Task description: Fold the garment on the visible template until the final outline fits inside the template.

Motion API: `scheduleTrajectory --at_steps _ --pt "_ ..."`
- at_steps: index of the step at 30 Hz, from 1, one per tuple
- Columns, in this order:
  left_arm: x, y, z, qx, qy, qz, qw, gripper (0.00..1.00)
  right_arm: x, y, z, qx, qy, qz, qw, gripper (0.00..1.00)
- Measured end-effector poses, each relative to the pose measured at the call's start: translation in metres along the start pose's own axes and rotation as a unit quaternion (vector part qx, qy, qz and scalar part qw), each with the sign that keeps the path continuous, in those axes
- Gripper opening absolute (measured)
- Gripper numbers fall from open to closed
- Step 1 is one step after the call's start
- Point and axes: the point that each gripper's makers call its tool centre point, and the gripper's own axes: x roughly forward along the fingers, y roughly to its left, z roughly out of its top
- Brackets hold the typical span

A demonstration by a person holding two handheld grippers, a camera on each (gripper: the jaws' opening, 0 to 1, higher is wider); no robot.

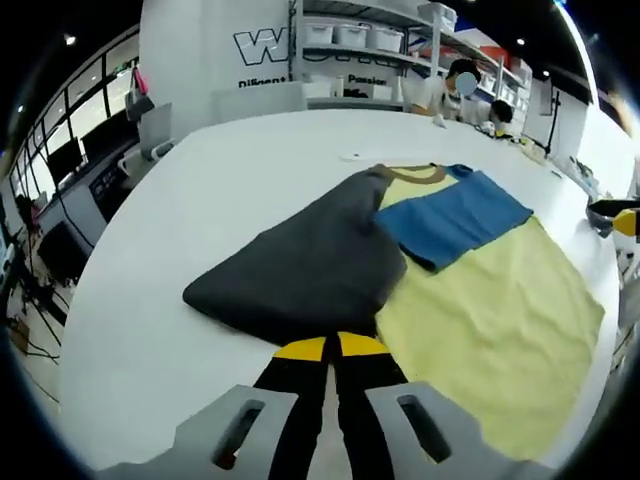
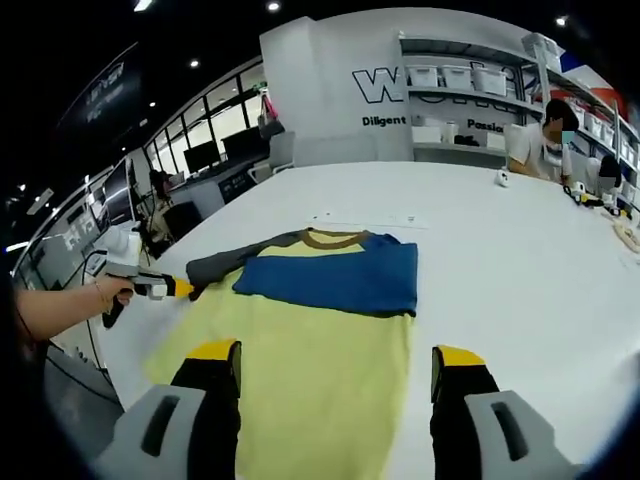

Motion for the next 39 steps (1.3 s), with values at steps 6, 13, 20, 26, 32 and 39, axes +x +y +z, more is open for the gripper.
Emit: scheduleTrajectory --at_steps 6,13,20,26,32,39 --pt "0.006 -0.004 -0.005 0.018 0.013 -0.011 0.9997 0.29 0.000 0.003 0.001 -0.003 -0.001 0.004 1.0000 0.76" --pt "0.007 -0.005 -0.008 0.035 0.020 -0.012 0.9991 0.28 -0.002 0.003 0.000 -0.001 0.002 0.000 1.0000 0.76" --pt "0.007 -0.003 -0.008 0.032 0.019 -0.009 0.9993 0.07 -0.003 0.003 -0.002 -0.003 0.006 -0.005 1.0000 0.75" --pt "0.004 -0.001 -0.010 0.026 0.022 -0.013 0.9993 0.02 -0.003 0.004 -0.002 -0.002 0.005 -0.008 1.0000 0.75" --pt "-0.013 0.012 -0.014 0.026 0.022 -0.011 0.9993 0.02 -0.004 0.005 0.001 -0.002 0.001 -0.008 1.0000 0.75" --pt "-0.043 0.038 -0.017 0.025 0.019 -0.007 0.9995 0.02 -0.004 0.015 -0.001 -0.006 0.005 0.001 1.0000 0.75"
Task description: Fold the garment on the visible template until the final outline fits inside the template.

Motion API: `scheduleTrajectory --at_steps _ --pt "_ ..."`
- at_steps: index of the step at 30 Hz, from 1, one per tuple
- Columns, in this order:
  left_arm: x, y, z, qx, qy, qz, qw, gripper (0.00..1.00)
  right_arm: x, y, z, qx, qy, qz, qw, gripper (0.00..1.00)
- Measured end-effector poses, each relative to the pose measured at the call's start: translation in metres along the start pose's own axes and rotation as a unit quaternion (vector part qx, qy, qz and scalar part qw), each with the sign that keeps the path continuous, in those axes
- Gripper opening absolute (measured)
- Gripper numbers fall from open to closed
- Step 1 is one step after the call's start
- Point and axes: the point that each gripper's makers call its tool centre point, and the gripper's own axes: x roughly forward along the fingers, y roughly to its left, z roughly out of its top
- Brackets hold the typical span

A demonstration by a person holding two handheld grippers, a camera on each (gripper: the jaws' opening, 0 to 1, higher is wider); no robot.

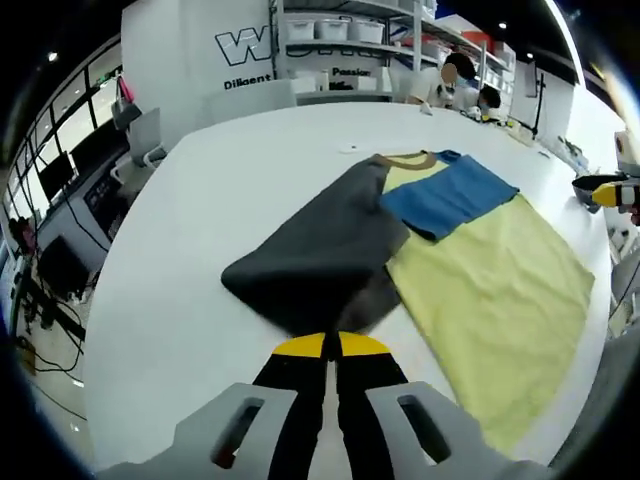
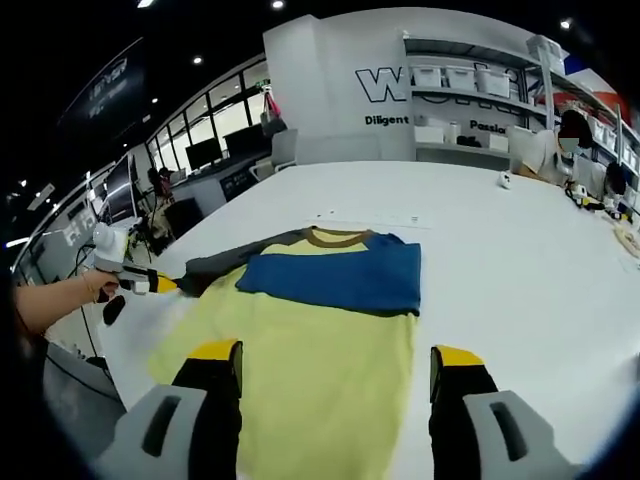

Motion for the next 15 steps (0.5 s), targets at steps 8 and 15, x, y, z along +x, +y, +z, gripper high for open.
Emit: scheduleTrajectory --at_steps 8,15 --pt "-0.019 0.041 -0.014 0.017 0.022 0.023 0.9994 0.02 -0.001 0.007 -0.005 0.001 0.007 0.008 0.9999 0.75" --pt "-0.028 0.072 -0.023 0.032 0.049 0.052 0.9969 0.02 -0.004 0.007 -0.006 0.002 0.010 0.009 0.9999 0.75"
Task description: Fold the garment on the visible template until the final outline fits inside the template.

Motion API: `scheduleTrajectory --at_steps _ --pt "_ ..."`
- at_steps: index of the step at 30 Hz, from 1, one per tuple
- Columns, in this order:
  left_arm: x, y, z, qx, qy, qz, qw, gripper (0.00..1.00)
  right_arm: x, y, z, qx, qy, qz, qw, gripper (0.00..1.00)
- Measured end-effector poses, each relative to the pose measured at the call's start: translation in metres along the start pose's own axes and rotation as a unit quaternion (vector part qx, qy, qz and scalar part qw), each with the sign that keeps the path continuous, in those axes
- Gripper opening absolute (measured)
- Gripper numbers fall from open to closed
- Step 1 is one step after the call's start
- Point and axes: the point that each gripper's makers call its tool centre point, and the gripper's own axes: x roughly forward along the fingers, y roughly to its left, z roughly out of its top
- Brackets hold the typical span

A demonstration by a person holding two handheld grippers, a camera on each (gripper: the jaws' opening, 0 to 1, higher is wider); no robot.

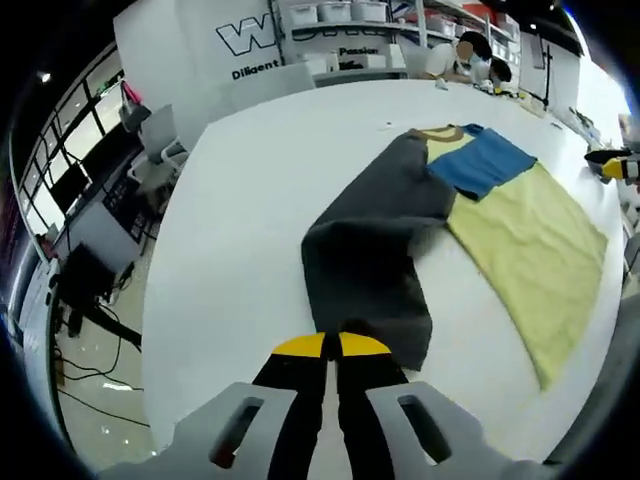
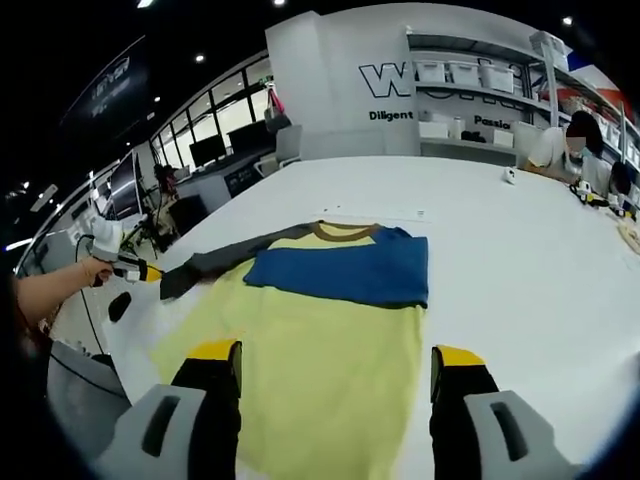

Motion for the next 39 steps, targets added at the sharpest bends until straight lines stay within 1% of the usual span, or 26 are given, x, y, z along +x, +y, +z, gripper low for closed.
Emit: scheduleTrajectory --at_steps 3,4,5,8,9,10,11,14,15,16,17,18,19,23,24,29,32,34,37,38,39 --pt "-0.001 0.012 -0.004 -0.012 0.008 0.018 0.9997 0.03 0.000 0.001 0.000 0.001 0.001 0.001 1.0000 0.76" --pt "-0.001 0.016 -0.006 -0.016 0.008 0.027 0.9995 0.03 0.000 0.002 0.000 0.001 0.001 0.002 1.0000 0.76" --pt "-0.002 0.023 -0.011 -0.031 0.018 0.046 0.9983 0.03 0.000 0.004 0.000 0.000 0.002 0.005 1.0000 0.76" --pt "-0.003 0.032 -0.014 -0.043 0.018 0.060 0.9971 0.04 0.000 0.005 -0.001 -0.003 0.005 0.006 1.0000 0.77" --pt "-0.004 0.040 -0.017 -0.046 0.026 0.075 0.9958 0.05 0.000 0.006 -0.002 -0.009 0.009 0.006 0.9999 0.77" --pt "-0.006 0.047 -0.018 -0.048 0.024 0.087 0.9948 0.06 0.000 0.007 -0.002 -0.011 0.010 0.006 0.9999 0.77" --pt "-0.009 0.053 -0.022 -0.056 0.029 0.102 0.9928 0.06 0.000 0.007 -0.003 -0.013 0.012 0.008 0.9998 0.77" --pt "-0.012 0.060 -0.026 -0.063 0.029 0.108 0.9917 0.09 -0.001 0.009 -0.004 -0.016 0.015 0.010 0.9997 0.78" --pt "-0.015 0.062 -0.028 -0.090 0.023 0.112 0.9894 0.10 -0.001 0.010 -0.005 -0.018 0.016 0.012 0.9996 0.79" --pt "-0.016 0.057 -0.029 -0.118 0.016 0.100 0.9879 0.13 -0.001 0.011 -0.005 -0.018 0.017 0.013 0.9996 0.79" --pt "-0.017 0.055 -0.028 -0.128 0.010 0.093 0.9874 0.16 -0.001 0.011 -0.005 -0.019 0.017 0.013 0.9996 0.79" --pt "-0.017 0.050 -0.028 -0.149 0.003 0.078 0.9857 0.19 0.000 0.011 -0.006 -0.019 0.018 0.015 0.9996 0.79" --pt "-0.018 0.048 -0.030 -0.166 0.003 0.077 0.9832 0.23 0.000 0.012 -0.006 -0.018 0.019 0.016 0.9995 0.79" --pt "-0.020 0.043 -0.034 -0.167 -0.003 0.076 0.9829 0.34 0.001 0.014 -0.006 -0.020 0.020 0.020 0.9994 0.79" --pt "-0.019 0.037 -0.036 -0.173 -0.003 0.069 0.9825 0.37 0.001 0.015 -0.006 -0.022 0.020 0.022 0.9993 0.80" --pt "-0.014 0.024 -0.045 -0.179 0.010 0.063 0.9818 0.54 0.002 0.016 -0.008 -0.022 0.024 0.024 0.9992 0.80" --pt "-0.010 0.019 -0.050 -0.178 0.014 0.059 0.9822 0.59 0.002 0.015 -0.009 -0.023 0.027 0.024 0.9991 0.80" --pt "-0.005 0.014 -0.052 -0.174 0.015 0.047 0.9836 0.62 0.001 0.013 -0.010 -0.023 0.028 0.022 0.9991 0.80" --pt "-0.001 0.013 -0.054 -0.164 0.015 0.046 0.9853 0.61 0.000 0.011 -0.011 -0.023 0.030 0.020 0.9991 0.80" --pt "0.000 0.014 -0.056 -0.164 0.020 0.047 0.9852 0.61 0.000 0.010 -0.011 -0.023 0.030 0.019 0.9991 0.80" --pt "-0.001 0.016 -0.062 -0.170 0.032 0.054 0.9834 0.61 0.000 0.010 -0.012 -0.022 0.030 0.018 0.9991 0.80"
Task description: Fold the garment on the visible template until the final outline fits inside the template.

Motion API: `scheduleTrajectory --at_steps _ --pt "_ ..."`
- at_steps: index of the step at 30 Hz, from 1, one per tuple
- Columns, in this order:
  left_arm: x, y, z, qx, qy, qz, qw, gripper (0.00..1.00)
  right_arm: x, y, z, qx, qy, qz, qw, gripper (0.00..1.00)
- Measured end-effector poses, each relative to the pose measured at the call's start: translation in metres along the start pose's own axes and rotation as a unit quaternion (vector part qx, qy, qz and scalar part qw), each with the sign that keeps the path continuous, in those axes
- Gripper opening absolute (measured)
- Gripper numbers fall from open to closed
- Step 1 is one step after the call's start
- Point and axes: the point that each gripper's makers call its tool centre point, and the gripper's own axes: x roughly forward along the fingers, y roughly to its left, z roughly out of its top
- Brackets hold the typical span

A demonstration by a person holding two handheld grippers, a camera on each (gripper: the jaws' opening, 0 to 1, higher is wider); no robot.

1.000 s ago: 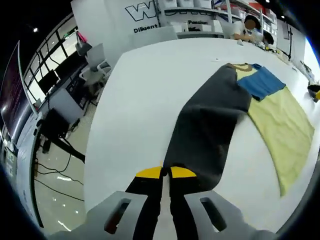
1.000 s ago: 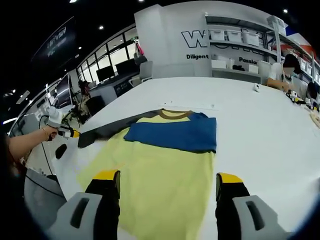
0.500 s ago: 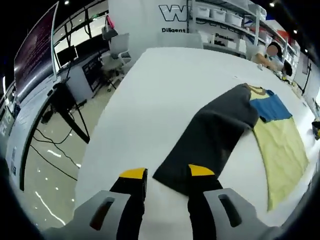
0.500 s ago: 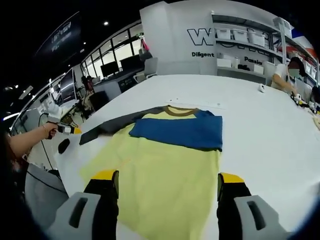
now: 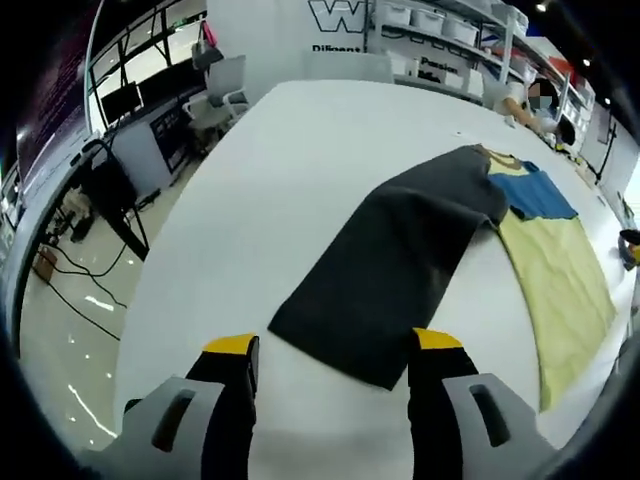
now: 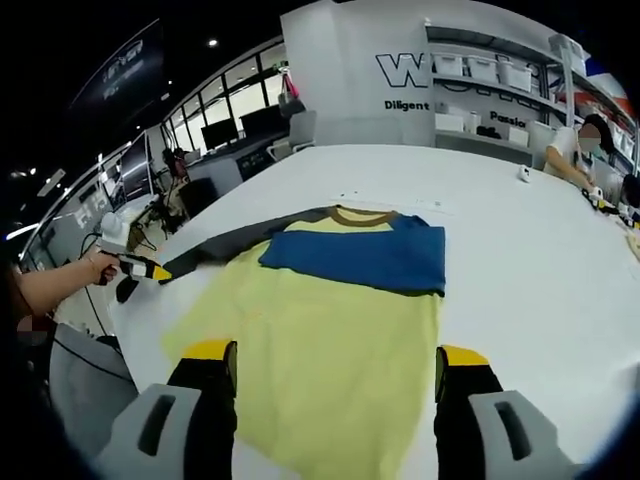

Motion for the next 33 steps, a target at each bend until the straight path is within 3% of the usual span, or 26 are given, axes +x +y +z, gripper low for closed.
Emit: scheduleTrajectory --at_steps 1,13,20,26,33 --pt "0.000 0.000 0.006 0.016 -0.016 -0.002 0.9997 0.58 0.000 0.000 0.000 0.000 0.001 0.000 1.0000 0.80" --pt "0.000 0.002 0.012 0.009 -0.020 0.001 0.9998 0.36 0.002 0.000 -0.003 -0.001 0.005 -0.004 1.0000 0.79" --pt "0.001 0.004 0.011 -0.010 -0.017 -0.002 0.9998 0.03 0.001 0.000 -0.003 -0.002 0.003 -0.006 1.0000 0.79" --pt "-0.001 0.002 0.012 -0.008 -0.014 -0.001 0.9999 0.03 -0.002 -0.003 -0.003 0.000 0.002 -0.010 1.0000 0.79" --pt "-0.015 0.004 0.027 0.012 -0.020 0.009 0.9997 0.02 -0.006 0.000 -0.002 0.001 -0.004 -0.008 1.0000 0.79"
